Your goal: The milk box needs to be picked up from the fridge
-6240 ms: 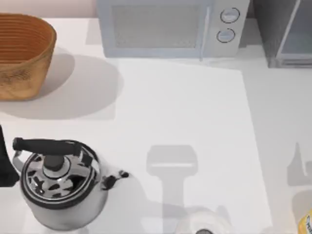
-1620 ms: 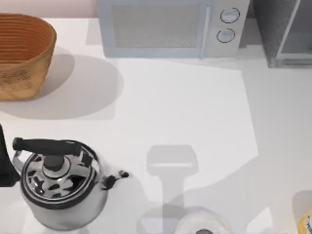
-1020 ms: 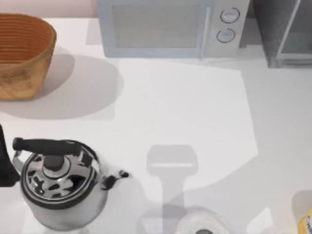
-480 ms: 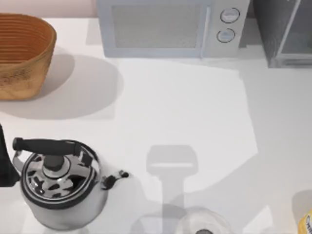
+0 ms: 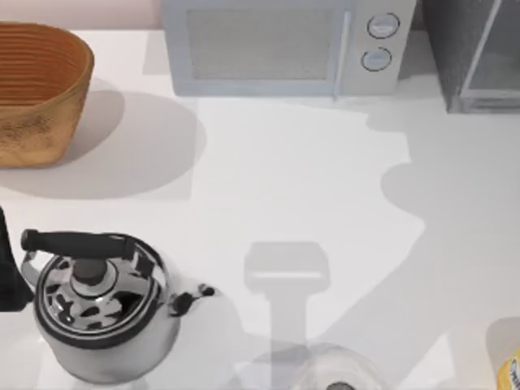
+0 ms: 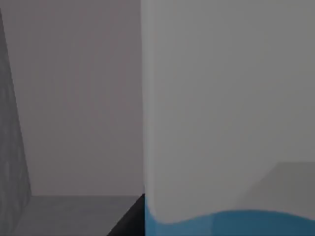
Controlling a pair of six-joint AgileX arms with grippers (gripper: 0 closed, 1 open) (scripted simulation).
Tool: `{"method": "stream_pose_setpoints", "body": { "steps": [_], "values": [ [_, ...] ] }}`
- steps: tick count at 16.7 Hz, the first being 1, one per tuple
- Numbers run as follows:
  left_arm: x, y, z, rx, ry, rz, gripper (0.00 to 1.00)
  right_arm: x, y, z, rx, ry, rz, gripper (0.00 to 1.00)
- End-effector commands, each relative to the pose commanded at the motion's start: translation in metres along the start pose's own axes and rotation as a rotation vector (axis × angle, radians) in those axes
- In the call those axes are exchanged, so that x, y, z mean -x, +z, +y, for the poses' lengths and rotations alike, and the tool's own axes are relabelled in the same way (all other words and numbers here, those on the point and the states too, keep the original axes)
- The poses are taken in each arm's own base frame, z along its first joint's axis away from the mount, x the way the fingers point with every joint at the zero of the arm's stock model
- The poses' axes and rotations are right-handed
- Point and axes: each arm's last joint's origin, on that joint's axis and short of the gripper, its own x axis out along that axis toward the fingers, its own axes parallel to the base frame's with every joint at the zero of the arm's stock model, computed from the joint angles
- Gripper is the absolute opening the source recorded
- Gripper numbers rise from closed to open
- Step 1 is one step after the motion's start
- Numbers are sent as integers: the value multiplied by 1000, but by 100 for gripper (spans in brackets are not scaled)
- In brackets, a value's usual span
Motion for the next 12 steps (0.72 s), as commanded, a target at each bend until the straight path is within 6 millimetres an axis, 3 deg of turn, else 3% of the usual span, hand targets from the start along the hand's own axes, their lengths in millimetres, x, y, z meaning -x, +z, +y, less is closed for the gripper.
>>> {"method": "stream_pose_setpoints", "body": {
  "steps": [5,12],
  "values": [
    [0,0,0,0,0,0,100,16,2,-1,0,1,-5,0],
    [0,0,0,0,0,0,100,91,-4,0,-5,0,15,0]
  ]
}}
